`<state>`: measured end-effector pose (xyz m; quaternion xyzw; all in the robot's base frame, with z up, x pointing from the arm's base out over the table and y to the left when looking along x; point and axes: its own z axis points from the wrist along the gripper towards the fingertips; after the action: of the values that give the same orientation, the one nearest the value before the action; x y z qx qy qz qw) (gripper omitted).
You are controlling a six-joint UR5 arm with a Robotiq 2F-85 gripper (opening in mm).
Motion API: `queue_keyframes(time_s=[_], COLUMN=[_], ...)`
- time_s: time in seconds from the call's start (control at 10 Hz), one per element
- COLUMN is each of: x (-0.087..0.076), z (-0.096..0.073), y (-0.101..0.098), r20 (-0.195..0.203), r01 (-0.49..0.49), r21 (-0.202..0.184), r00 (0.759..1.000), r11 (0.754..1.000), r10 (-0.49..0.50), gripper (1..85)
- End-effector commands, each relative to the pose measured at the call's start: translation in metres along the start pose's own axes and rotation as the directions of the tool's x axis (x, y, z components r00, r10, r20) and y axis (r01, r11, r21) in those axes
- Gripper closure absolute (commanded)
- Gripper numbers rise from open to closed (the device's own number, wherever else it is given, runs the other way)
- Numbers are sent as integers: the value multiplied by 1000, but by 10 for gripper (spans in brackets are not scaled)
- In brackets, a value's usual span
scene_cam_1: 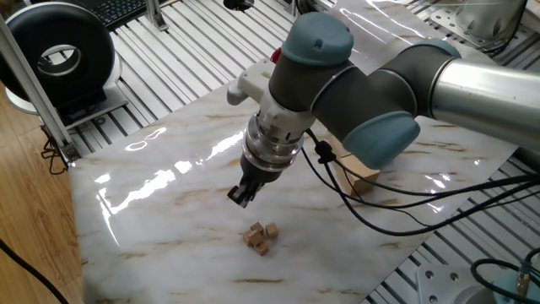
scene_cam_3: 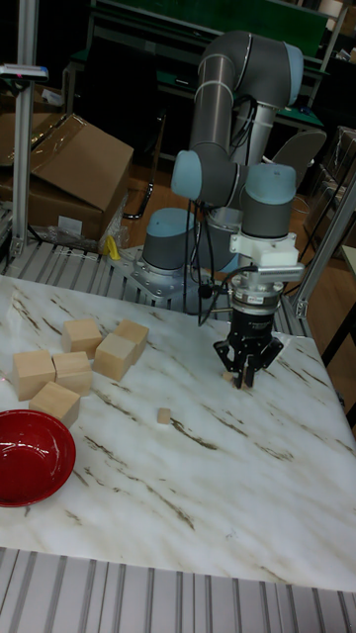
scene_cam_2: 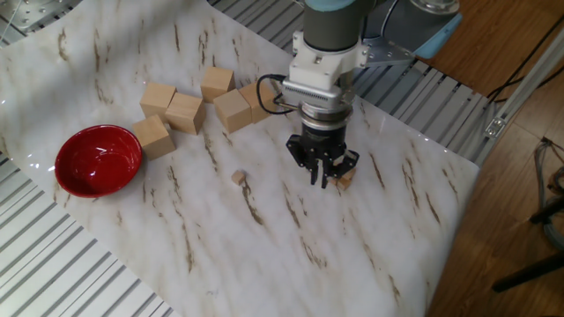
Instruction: Stack the blocks into a pyramid shape
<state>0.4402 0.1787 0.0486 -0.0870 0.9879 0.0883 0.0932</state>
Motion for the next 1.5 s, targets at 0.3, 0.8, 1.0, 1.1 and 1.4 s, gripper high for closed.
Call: queue_keyframes(time_s=[0.3,0.8,1.0,1.1,1.4], x=[12,6,11,16,20], z=[-12,-7,-4,-4,1], y=[34,33,19,9,4], r20=[7,40,35,27,20], r01=[-172,-262,-276,-267,-270], r21=[-16,-16,18,55,29], r00=[985,964,961,964,963], r11=[985,965,961,962,962], r10=[172,263,275,266,270], gripper=[617,620,610,600,467])
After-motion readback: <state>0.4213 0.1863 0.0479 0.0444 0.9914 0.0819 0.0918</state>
